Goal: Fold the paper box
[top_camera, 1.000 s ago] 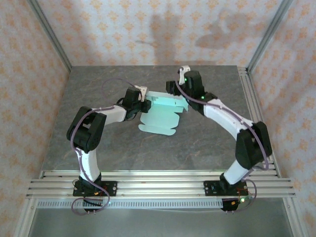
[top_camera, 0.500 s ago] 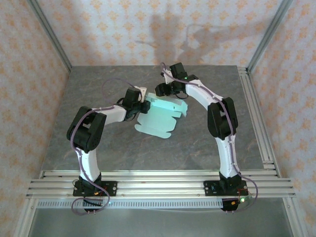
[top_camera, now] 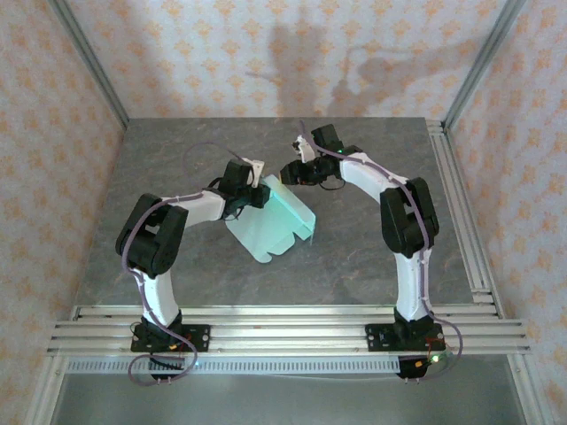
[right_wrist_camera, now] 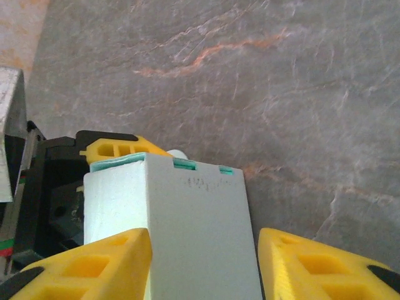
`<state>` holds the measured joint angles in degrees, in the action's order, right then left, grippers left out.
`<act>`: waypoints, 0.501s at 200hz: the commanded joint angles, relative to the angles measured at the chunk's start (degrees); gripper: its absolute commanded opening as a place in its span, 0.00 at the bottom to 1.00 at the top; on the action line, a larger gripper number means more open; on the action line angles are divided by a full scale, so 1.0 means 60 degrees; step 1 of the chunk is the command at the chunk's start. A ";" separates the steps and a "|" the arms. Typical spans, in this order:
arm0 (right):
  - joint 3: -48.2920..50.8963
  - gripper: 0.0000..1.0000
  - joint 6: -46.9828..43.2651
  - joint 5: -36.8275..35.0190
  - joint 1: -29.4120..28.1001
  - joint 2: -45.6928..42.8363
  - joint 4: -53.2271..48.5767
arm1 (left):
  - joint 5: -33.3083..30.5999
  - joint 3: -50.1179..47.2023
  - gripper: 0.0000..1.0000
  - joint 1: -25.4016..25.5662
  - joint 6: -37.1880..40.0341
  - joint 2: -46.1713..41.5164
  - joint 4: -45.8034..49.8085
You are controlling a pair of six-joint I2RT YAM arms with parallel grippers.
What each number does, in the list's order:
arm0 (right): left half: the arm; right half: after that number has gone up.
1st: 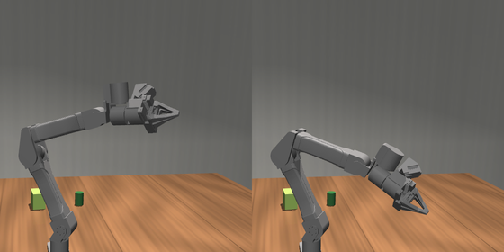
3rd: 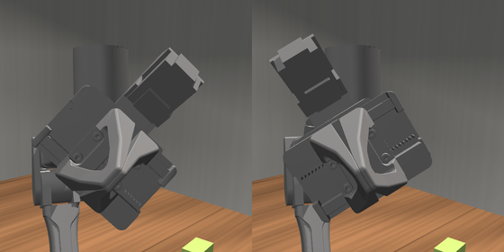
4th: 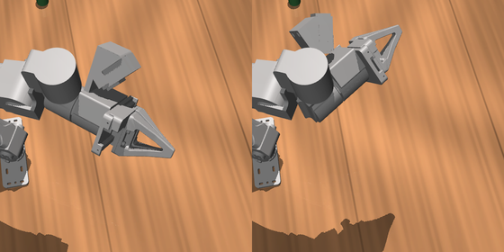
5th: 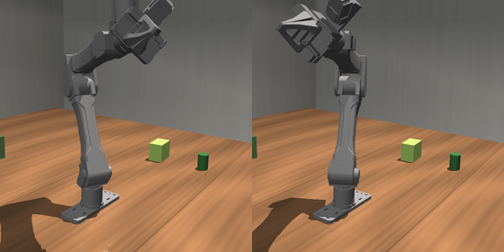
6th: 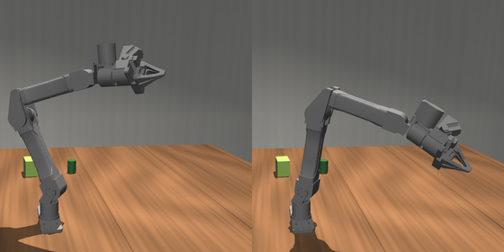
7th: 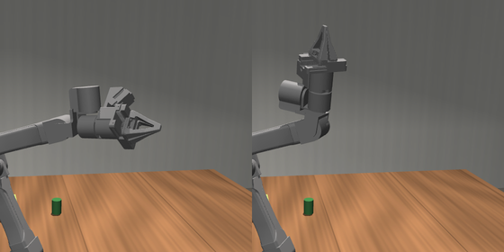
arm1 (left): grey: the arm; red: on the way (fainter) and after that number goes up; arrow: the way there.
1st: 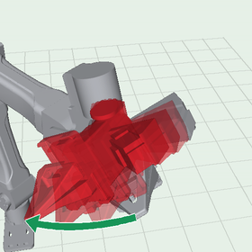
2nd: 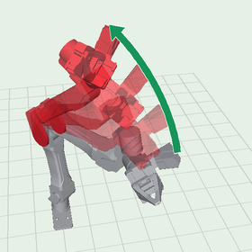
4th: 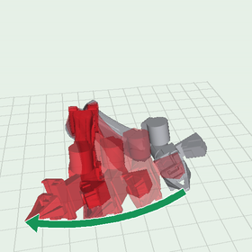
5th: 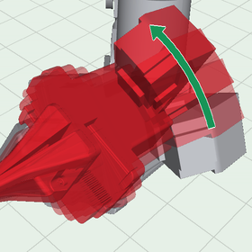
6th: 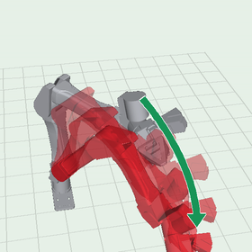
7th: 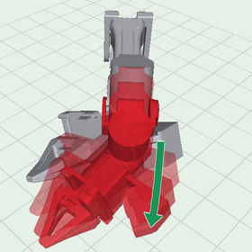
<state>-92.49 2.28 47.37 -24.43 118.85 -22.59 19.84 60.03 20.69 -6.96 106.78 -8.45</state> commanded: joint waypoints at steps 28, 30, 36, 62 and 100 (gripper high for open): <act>0.1175 0.50 0.1317 0.0765 -0.0272 -0.0752 0.1648 | 0.0126 -0.0316 0.19 0.0338 -0.0027 -0.0469 -0.0698; 0.1183 0.50 0.1340 0.0762 -0.0285 -0.0736 0.1686 | 0.0123 -0.0321 0.19 0.0344 -0.0030 -0.0450 -0.0693; 0.1205 0.50 0.1461 0.0738 -0.0305 -0.0697 0.1807 | 0.0101 -0.0319 0.19 0.0355 -0.0031 -0.0412 -0.0705; 0.1111 0.51 0.1756 0.0803 -0.0311 -0.0460 0.2009 | 0.0005 -0.0386 0.19 0.0390 -0.0056 -0.0352 -0.0929; 0.1042 0.50 0.1451 0.0648 -0.0313 -0.0165 0.1564 | -0.0017 -0.0388 0.20 0.0385 -0.0037 -0.0338 -0.0930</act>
<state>-85.84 10.98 50.65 -25.93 116.22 -13.32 20.29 58.33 22.52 -7.18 106.10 -11.00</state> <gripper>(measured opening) 0.507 0.199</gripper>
